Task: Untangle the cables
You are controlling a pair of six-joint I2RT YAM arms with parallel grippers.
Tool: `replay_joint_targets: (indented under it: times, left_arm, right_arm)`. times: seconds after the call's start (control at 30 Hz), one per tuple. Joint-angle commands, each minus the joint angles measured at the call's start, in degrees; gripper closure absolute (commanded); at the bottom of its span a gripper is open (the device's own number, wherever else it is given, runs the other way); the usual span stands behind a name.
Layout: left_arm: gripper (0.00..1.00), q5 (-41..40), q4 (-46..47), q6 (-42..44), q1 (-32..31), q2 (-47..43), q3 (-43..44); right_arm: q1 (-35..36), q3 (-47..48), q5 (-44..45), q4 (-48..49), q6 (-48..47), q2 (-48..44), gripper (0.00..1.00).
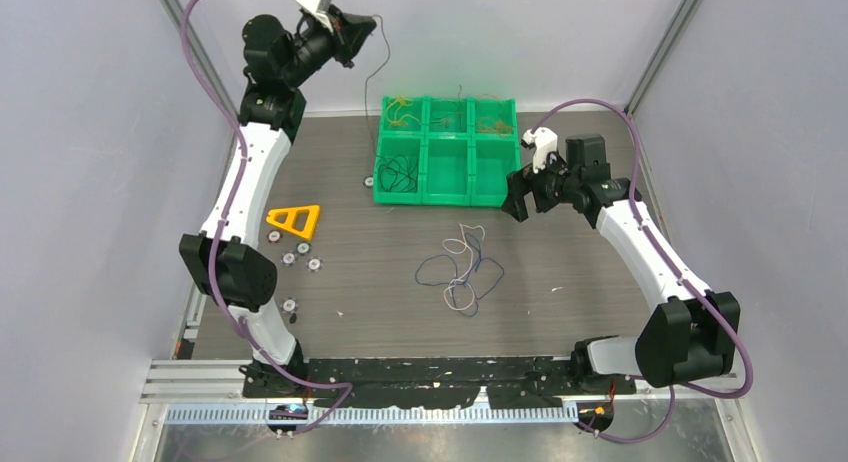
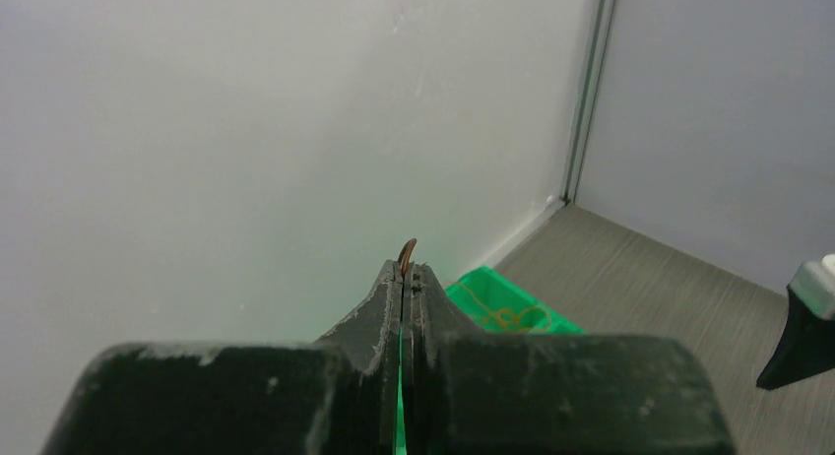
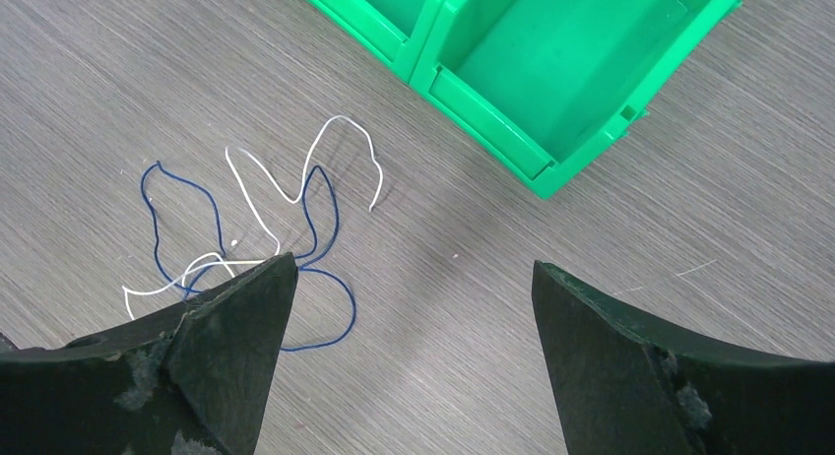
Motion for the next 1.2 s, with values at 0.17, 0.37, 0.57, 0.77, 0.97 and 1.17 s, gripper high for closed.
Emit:
replay_joint_targets:
  times: [0.17,0.37,0.57,0.77,0.97,1.17]
  left_arm:
    - [1.0,0.69,1.95,1.73,-0.24,1.11,-13.02]
    - [1.0,1.19,-0.97,2.26,-1.41,2.8,-20.26]
    - [1.0,5.87,-5.77,-0.23,-1.57,2.49,-28.87]
    - [1.0,1.5,-18.64,-0.88,-2.07,7.78,-25.96]
    - [1.0,-6.78,-25.49,1.76,-2.5,13.04,-20.95]
    - [1.0,-15.94,-34.46,8.15,-6.14,19.97,-10.77]
  right_arm:
    - [-0.19,-0.11,-0.14,0.68,-0.16,-1.34,0.05]
    - [-0.24,-0.25,0.6,0.2,-0.6,-1.31,0.05]
    - [-0.78,-0.42,1.29,-0.22,-1.17,-1.68,0.05]
    - [-0.92,-0.91,1.36,-0.38,-1.2,-1.8,0.05]
    - [-1.07,-1.27,1.33,-0.9,-1.19,-2.29,0.05]
    - [-1.18,-1.89,1.43,-3.2,-2.49,-2.81,0.05]
